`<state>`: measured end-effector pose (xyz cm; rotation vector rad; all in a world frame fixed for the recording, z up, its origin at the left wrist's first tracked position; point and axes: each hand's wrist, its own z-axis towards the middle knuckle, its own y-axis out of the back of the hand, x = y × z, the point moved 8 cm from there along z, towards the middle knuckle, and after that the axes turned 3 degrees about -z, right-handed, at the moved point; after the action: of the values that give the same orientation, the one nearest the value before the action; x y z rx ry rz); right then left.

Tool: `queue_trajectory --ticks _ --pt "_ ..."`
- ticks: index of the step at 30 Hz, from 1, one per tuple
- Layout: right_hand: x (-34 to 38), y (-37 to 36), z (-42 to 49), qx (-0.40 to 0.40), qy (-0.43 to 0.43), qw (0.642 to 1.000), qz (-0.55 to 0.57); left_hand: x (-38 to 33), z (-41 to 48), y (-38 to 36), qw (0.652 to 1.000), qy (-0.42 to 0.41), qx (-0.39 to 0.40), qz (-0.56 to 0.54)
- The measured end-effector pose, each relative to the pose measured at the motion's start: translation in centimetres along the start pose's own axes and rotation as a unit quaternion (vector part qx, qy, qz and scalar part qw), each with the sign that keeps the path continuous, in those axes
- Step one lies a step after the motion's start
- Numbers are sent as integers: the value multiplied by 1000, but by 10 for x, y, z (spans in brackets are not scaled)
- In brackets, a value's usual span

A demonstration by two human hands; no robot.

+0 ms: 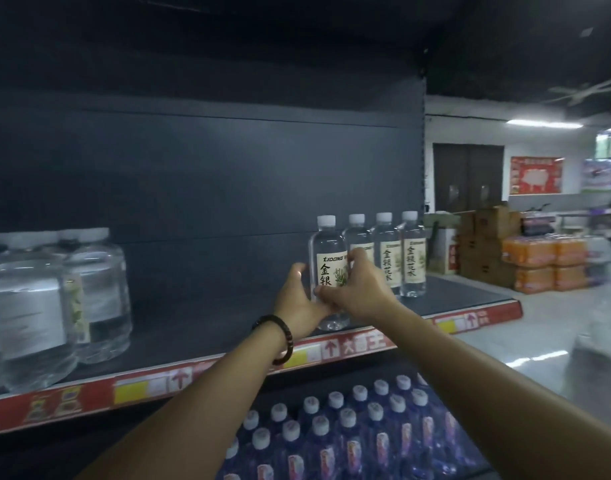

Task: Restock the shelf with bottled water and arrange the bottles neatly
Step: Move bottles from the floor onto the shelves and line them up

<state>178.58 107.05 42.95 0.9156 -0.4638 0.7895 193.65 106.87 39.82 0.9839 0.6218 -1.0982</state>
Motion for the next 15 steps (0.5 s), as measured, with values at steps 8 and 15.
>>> queue_trajectory --ticks 8,15 --pt "-74 74 7 -64 -46 997 -24 -22 23 -90 999 -13 30 7" --pt "-122 112 21 -66 -88 993 -37 -38 46 -148 998 -37 9 43"
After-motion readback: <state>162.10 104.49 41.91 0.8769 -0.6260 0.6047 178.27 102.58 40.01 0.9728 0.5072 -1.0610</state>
